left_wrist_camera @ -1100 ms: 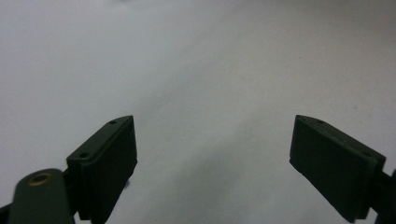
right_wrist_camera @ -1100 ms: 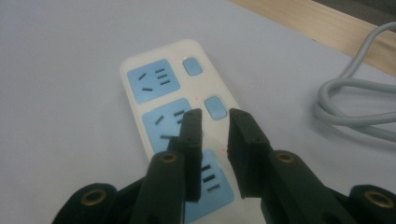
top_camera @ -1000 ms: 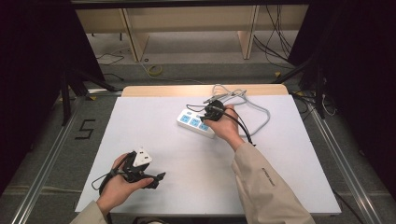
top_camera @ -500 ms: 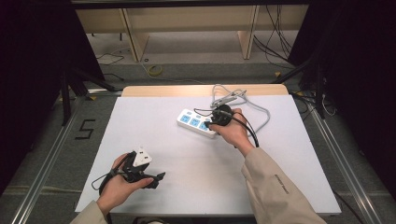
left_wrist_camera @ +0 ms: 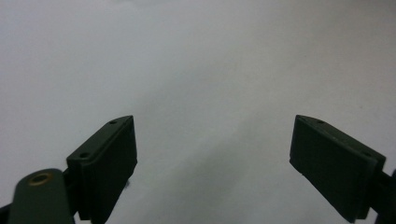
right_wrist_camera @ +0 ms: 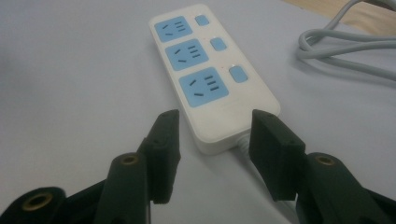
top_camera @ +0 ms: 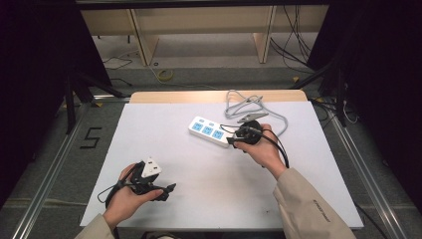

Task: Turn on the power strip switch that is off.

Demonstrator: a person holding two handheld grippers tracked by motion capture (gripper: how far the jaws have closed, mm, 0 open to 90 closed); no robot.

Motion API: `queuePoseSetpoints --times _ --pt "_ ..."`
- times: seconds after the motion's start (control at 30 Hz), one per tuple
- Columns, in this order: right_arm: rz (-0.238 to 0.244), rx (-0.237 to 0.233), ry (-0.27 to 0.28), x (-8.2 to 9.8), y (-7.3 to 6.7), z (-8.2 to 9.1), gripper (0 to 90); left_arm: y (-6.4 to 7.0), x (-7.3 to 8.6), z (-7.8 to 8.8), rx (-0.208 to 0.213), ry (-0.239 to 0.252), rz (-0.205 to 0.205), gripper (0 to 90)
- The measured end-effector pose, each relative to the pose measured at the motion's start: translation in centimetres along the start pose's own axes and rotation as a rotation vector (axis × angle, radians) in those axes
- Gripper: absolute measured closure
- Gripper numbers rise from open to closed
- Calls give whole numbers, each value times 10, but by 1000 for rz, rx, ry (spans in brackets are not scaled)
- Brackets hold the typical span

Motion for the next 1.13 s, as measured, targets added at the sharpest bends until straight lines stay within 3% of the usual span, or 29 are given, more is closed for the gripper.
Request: queuePoseSetpoints --times 0.23,0.43,0.67,0.87,1.13 --pt "-11 -9 26 14 2 22 480 0 0 0 0 -1 -2 145" --pt "-40 -8 78 29 6 48 463 0 0 1 0 4 3 145" --pt "-46 -11 115 56 7 75 445 0 0 2 -2 -1 -3 145" --pt "-48 -15 118 80 8 91 430 1 -1 1 -3 0 -6 145" --pt "-72 -15 128 93 9 104 391 9 -6 -1 22 12 -7 137"
Point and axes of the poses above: each handheld gripper's, and its own axes: z roughly backward along the jaws, x roughly out of its underside, y roughly to its right, the point moved 8 cm from there along -z, roughly forward along the jaws, and after that the axes turned 4 degrees about -z, right-handed, at the moved point
